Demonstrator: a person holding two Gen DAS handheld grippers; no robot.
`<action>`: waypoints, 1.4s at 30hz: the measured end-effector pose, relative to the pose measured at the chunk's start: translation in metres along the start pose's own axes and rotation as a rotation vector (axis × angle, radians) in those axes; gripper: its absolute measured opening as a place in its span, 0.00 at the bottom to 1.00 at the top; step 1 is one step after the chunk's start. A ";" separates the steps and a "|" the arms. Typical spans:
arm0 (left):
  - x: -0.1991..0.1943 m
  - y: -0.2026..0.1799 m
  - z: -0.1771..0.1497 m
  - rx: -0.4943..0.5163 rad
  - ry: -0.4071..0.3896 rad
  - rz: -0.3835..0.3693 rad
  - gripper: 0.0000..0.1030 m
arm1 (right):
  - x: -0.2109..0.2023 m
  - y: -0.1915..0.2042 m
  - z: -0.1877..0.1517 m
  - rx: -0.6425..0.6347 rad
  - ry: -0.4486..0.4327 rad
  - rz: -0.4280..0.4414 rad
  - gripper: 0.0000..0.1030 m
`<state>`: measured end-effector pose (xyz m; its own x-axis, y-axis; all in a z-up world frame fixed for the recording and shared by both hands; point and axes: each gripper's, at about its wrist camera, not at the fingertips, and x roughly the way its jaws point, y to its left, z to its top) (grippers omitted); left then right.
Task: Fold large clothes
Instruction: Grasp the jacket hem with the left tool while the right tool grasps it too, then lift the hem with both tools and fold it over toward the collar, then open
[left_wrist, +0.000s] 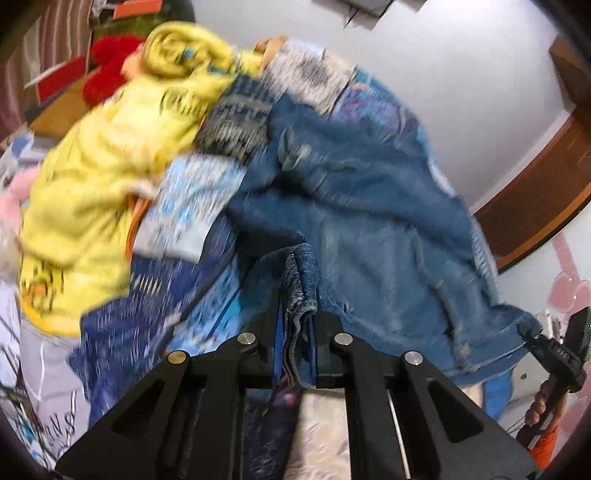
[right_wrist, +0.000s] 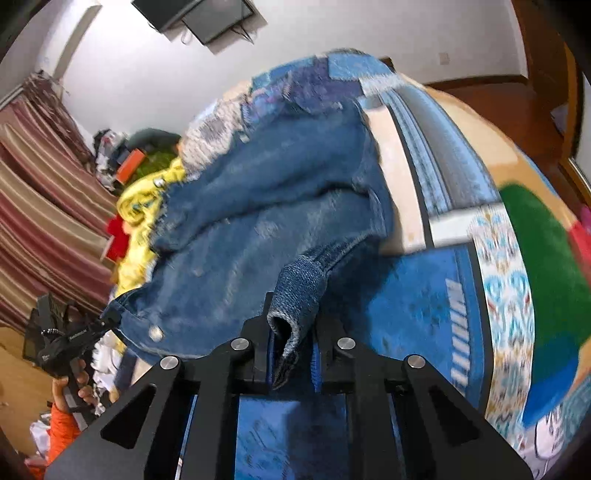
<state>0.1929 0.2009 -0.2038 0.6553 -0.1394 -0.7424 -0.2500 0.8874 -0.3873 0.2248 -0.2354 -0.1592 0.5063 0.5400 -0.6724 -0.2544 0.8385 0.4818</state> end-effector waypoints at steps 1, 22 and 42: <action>-0.002 -0.005 0.008 0.006 -0.018 -0.014 0.10 | 0.000 0.003 0.006 -0.015 -0.006 0.008 0.12; 0.096 -0.065 0.254 0.016 -0.191 -0.038 0.09 | 0.071 0.021 0.219 -0.125 -0.220 -0.089 0.11; 0.232 -0.033 0.271 0.045 0.088 0.251 0.52 | 0.173 -0.029 0.257 -0.020 0.074 -0.141 0.34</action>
<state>0.5461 0.2585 -0.2150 0.5115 0.0517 -0.8578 -0.3638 0.9173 -0.1617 0.5319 -0.1850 -0.1451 0.4761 0.4201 -0.7725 -0.2015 0.9072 0.3692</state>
